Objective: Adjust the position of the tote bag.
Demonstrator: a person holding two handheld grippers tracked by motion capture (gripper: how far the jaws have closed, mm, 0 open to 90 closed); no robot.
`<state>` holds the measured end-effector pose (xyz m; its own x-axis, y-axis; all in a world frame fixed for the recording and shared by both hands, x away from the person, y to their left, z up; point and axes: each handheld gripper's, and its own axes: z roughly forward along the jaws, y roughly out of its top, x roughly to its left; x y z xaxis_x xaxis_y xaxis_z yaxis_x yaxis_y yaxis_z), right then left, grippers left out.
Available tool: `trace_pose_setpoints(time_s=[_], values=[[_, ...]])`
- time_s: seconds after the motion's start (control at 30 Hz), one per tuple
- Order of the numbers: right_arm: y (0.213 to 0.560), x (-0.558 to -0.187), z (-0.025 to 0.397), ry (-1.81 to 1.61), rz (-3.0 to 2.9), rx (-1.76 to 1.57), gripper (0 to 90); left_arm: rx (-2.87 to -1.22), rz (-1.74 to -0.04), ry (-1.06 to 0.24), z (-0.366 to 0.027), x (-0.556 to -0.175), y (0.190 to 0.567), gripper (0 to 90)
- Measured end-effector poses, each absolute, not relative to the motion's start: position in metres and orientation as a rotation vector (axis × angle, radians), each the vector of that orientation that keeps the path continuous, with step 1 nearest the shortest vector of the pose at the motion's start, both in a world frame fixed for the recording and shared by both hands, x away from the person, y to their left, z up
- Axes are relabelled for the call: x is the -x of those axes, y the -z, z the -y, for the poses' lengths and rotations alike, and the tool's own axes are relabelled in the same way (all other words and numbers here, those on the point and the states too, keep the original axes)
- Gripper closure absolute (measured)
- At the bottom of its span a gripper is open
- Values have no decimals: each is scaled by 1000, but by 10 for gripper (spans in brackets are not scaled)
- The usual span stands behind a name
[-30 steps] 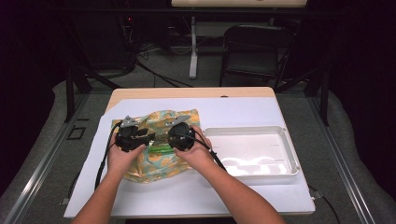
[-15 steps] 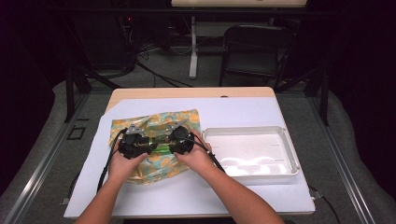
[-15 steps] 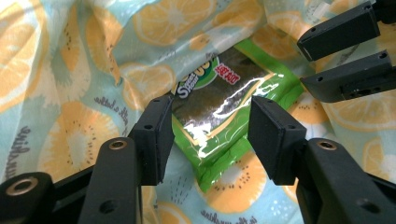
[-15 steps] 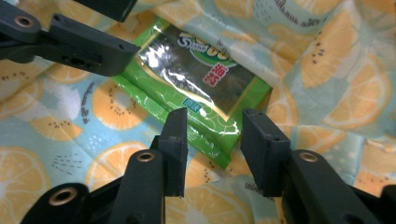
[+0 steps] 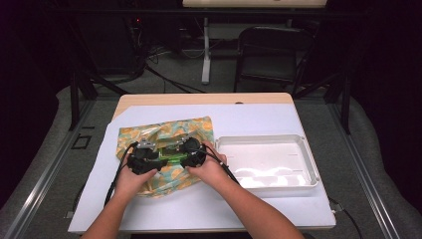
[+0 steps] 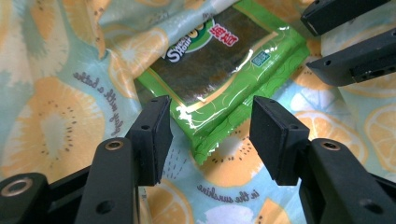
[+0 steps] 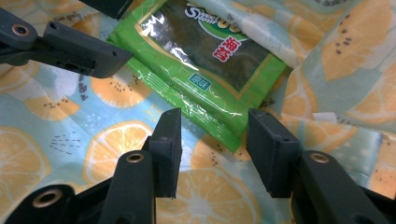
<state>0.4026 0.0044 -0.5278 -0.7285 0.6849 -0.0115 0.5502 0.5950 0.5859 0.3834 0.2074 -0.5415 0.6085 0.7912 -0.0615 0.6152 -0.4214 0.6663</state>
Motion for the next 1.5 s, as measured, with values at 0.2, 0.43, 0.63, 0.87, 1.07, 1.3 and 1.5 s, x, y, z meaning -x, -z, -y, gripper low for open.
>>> trace_pose_setpoints(time_s=[0.2,0.43,0.63,0.87,1.07,1.3,1.5], values=[[532,-404,-6,-821,-2594,-1022,543,-2186,-1110,-345,-207,-384,544,484],[535,-406,-6,-806,-2600,-1035,527,-2199,-1128,-340,-208,-385,547,484],[539,-409,-5,-805,-2611,-1060,515,-2202,-1135,-313,-208,-386,550,484],[542,-411,-6,-795,-2625,-1083,565,-2205,-1143,-259,-208,-387,551,519],[542,-411,-7,-792,-2610,-1090,629,-2195,-1159,-240,-210,-387,549,572],[538,-412,-3,-793,-2595,-1114,707,-2165,-1179,-220,-210,-386,546,637],[537,-412,-2,-852,-2572,-1146,739,-2147,-1201,-215,-212,-385,543,661]])
